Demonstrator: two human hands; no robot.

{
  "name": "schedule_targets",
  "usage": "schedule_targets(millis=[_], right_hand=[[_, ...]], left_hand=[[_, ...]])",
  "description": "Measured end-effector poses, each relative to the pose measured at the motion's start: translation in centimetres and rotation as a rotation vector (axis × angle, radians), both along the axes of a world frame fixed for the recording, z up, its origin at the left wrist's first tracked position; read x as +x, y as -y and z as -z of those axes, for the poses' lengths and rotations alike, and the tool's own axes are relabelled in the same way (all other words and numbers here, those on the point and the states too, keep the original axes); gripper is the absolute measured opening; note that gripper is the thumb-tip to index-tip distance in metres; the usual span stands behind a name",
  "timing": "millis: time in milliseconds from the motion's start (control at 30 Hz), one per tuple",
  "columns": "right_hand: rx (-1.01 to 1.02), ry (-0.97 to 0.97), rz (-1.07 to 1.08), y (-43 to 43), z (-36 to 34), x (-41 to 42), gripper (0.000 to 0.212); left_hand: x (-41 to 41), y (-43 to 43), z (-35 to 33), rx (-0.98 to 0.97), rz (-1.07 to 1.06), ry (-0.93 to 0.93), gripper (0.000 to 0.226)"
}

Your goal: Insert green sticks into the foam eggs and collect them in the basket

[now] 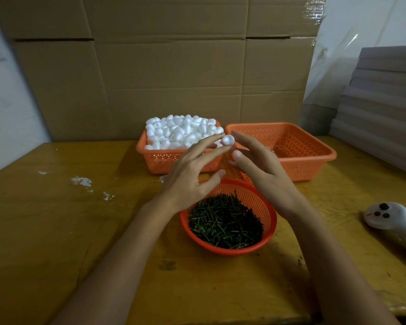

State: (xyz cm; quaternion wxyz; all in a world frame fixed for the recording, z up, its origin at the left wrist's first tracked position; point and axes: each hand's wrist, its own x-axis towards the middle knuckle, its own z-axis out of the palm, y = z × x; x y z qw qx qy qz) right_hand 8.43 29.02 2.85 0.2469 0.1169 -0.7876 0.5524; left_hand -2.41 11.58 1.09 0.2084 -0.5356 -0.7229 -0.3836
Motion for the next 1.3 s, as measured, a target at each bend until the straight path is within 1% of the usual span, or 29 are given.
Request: schedule_targets(millis=[133, 300, 400, 567, 667, 767, 833, 933, 1100, 1233, 1300], right_hand=[[-0.007, 0.030, -0.003, 0.11, -0.31, 0.32, 0.049], [-0.057, 0.058, -0.049, 0.46, -0.43, 0.52, 0.051], [-0.050, 0.089, -0.077, 0.70, -0.33, 0.43, 0.058], [-0.012, 0.122, -0.104, 1.00, -0.06, 0.29, 0.059], [0.017, 0.120, -0.096, 0.96, -0.04, 0.21, 0.058], [0.041, 0.118, -0.076, 0.89, -0.08, 0.30, 0.057], [0.070, 0.107, -0.047, 0.87, -0.06, 0.37, 0.054], [0.077, 0.082, -0.008, 0.92, -0.08, 0.42, 0.057], [0.113, 0.039, 0.043, 0.89, -0.02, 0.31, 0.055], [0.141, 0.019, 0.124, 0.72, 0.24, 0.06, 0.054], [0.139, 0.004, 0.147, 0.55, 0.31, -0.07, 0.053]], left_hand=[[-0.26, -0.14, 0.14, 0.045, 0.024, 0.008, 0.050], [-0.59, -0.45, 0.30, 0.214, 0.032, 0.017, 0.039], [-0.83, -0.40, 0.31, 0.289, 0.049, 0.044, 0.035], [-0.79, -0.55, 0.44, 0.397, 0.049, 0.182, 0.025], [-0.64, -0.56, 0.43, 0.449, 0.056, 0.297, 0.025], [-0.67, -0.42, 0.43, 0.463, 0.064, 0.417, 0.025], [-0.68, -0.36, 0.36, 0.471, 0.076, 0.464, 0.027], [-0.62, -0.31, 0.24, 0.462, 0.089, 0.490, 0.033], [-0.18, -0.18, 0.18, 0.374, 0.156, 0.539, 0.033], [0.00, -0.14, 0.11, 0.352, 0.184, 0.590, 0.030], [0.02, -0.08, 0.02, 0.338, 0.201, 0.624, 0.034]])
